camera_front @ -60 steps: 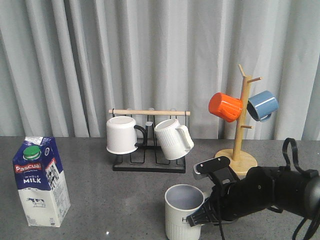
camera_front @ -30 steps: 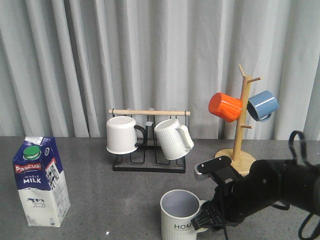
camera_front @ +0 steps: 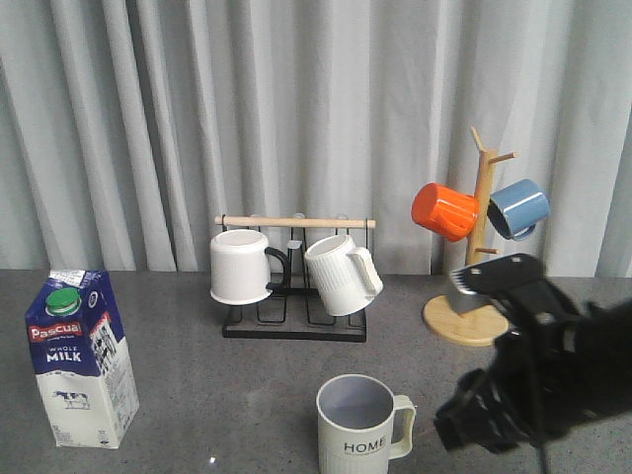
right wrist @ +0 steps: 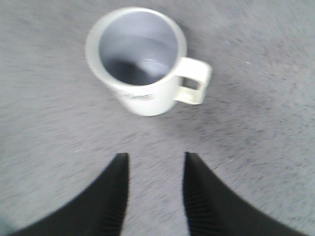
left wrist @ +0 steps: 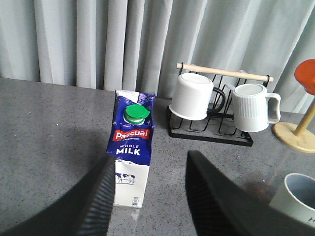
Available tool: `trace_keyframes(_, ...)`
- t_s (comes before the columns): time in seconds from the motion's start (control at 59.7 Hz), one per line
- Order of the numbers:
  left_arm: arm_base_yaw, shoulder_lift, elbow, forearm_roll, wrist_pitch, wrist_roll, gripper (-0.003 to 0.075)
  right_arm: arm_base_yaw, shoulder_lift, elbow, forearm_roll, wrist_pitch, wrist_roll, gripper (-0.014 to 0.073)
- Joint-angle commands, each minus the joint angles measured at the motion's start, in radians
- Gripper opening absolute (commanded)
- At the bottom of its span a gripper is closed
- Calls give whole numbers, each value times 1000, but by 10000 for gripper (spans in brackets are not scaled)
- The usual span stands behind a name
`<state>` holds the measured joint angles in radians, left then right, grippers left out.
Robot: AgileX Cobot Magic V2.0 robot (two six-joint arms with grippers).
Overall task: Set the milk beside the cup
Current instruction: 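Open and lift the right gripper away from the mug, then reach the left gripper down and grasp the milk carton top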
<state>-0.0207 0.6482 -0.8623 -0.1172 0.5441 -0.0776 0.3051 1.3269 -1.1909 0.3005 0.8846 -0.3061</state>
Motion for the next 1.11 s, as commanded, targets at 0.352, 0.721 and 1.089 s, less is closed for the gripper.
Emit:
trace_keyframes(0.352, -2, 30, -52, -5, 64, 34, 342, -2, -605, 571, 141, -169, -141, -8)
trace_keyframes(0.721, -2, 323, -472, -5, 403, 124, 507, -2, -746, 782, 142, -227, -125, -5)
trace_keyframes(1.089, -2, 719, -982, -42, 587, 140, 519, -2, -747, 782, 142, -236, -125, -5)
